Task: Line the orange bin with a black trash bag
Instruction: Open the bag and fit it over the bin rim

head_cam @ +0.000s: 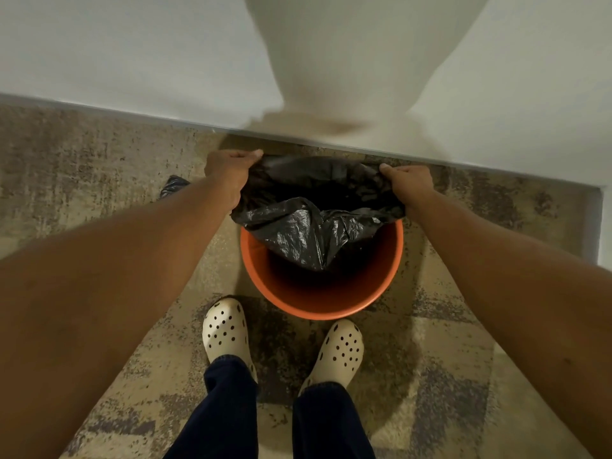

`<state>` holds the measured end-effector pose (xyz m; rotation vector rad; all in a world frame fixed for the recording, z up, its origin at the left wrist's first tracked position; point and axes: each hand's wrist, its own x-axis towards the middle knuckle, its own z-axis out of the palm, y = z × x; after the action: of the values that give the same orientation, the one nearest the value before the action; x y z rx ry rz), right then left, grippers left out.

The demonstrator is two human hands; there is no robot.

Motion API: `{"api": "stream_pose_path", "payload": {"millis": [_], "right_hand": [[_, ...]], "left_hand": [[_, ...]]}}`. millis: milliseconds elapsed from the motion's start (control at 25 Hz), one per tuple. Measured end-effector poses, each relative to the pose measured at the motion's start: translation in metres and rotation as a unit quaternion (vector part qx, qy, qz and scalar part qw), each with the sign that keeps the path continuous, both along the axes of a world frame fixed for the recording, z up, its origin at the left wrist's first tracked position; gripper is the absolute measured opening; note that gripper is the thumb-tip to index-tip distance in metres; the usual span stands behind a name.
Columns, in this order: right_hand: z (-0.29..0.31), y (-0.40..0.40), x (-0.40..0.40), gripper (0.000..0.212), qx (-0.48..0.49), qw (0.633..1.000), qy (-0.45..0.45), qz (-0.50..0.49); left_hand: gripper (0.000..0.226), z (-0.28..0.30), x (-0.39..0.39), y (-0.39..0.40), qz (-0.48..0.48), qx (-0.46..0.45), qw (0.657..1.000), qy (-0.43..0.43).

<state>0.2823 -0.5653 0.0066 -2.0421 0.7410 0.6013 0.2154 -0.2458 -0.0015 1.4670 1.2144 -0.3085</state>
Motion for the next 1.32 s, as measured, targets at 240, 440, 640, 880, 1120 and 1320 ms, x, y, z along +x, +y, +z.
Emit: {"api": "stream_pose_path", "payload": {"millis": [240, 440, 640, 880, 1120, 1320], "right_hand": [[-0.002, -0.024, -0.015, 0.015, -0.012, 0.997, 0.071, 0.002], [0.014, -0.051, -0.056, 0.024, 0.023, 0.994, 0.105, -0.024], [0.024, -0.069, -0.102, 0.022, 0.21, 0.953, 0.127, -0.175], [0.023, -0.084, -0.14, 0.021, 0.271, 0.922, 0.125, -0.246], [0.025, -0.079, -0.17, 0.033, 0.124, 0.987, 0.101, -0.025], [0.03, -0.072, -0.18, 0.026, 0.198, 0.965, 0.094, -0.141]], "left_hand": [[0.029, -0.002, -0.016, 0.002, -0.136, 0.003, 0.986, 0.097], [0.015, 0.014, -0.063, 0.017, -0.163, -0.055, 0.979, 0.109], [0.028, 0.013, -0.114, 0.028, -0.002, -0.182, 0.982, 0.054], [0.035, 0.014, -0.153, 0.028, 0.052, -0.232, 0.971, 0.024], [0.018, 0.02, -0.177, 0.01, -0.115, -0.082, 0.988, 0.06], [0.029, 0.041, -0.155, -0.016, -0.027, 0.148, 0.988, -0.039]]}}
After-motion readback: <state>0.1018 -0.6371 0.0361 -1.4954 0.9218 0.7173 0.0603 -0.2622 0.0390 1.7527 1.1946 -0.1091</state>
